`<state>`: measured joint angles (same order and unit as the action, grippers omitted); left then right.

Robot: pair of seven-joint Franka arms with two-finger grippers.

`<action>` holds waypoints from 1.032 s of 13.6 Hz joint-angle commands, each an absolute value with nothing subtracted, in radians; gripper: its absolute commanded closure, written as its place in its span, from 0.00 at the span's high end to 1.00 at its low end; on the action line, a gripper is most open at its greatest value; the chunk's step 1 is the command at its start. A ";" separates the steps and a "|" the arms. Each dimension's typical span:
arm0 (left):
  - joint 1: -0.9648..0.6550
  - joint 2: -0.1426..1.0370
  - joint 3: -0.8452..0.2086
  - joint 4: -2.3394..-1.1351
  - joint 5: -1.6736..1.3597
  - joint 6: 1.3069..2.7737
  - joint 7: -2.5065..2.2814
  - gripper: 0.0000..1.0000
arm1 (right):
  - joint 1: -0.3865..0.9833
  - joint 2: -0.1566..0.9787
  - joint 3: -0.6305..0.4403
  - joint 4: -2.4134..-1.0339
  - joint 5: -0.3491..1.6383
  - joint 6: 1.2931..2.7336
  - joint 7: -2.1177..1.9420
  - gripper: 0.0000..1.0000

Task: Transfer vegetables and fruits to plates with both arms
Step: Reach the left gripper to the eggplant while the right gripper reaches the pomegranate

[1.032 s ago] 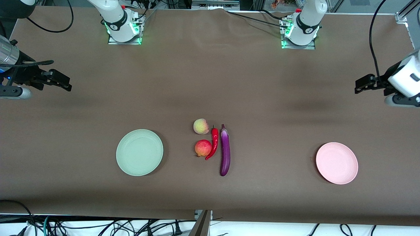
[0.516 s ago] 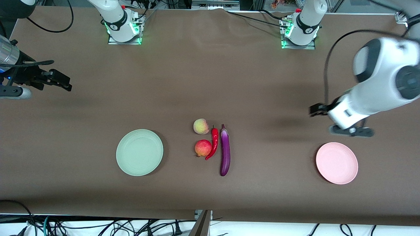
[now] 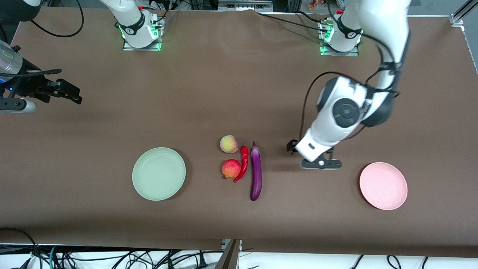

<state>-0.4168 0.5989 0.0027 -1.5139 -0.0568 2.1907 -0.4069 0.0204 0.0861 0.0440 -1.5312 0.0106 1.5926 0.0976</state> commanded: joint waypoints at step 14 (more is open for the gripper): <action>-0.560 0.956 0.034 -1.210 -0.054 2.419 -0.564 1.00 | 0.354 0.438 0.046 -1.528 0.161 1.946 0.456 1.00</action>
<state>-0.5360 0.9218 0.0119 -1.2490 -0.0568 2.4079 -0.5412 0.2778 0.3698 0.0523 -1.5535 0.1493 1.8534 0.3379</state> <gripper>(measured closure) 0.000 0.000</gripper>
